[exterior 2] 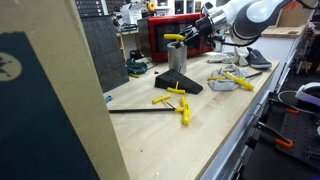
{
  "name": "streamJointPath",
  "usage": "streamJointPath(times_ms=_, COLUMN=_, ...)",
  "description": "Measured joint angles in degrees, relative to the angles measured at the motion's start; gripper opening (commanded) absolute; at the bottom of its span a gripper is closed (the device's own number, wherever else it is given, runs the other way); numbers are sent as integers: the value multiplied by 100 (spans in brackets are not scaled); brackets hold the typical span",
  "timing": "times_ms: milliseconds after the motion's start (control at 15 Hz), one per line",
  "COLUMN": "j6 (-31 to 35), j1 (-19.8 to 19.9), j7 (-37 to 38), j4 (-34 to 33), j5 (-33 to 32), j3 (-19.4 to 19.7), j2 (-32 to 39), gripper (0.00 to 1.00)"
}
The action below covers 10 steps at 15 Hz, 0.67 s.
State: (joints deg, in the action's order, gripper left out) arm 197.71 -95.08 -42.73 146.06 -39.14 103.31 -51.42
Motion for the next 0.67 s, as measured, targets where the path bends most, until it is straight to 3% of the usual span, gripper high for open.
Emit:
streamJointPath(times_ms=400, j6=0, j1=102, j7=38, j4=6, j5=4, j3=-204, j2=608, gripper=100)
streamJointPath(times_ms=667, j6=4, j1=299, j7=2, j4=-12, j5=265, j3=-764, j2=810, gripper=100)
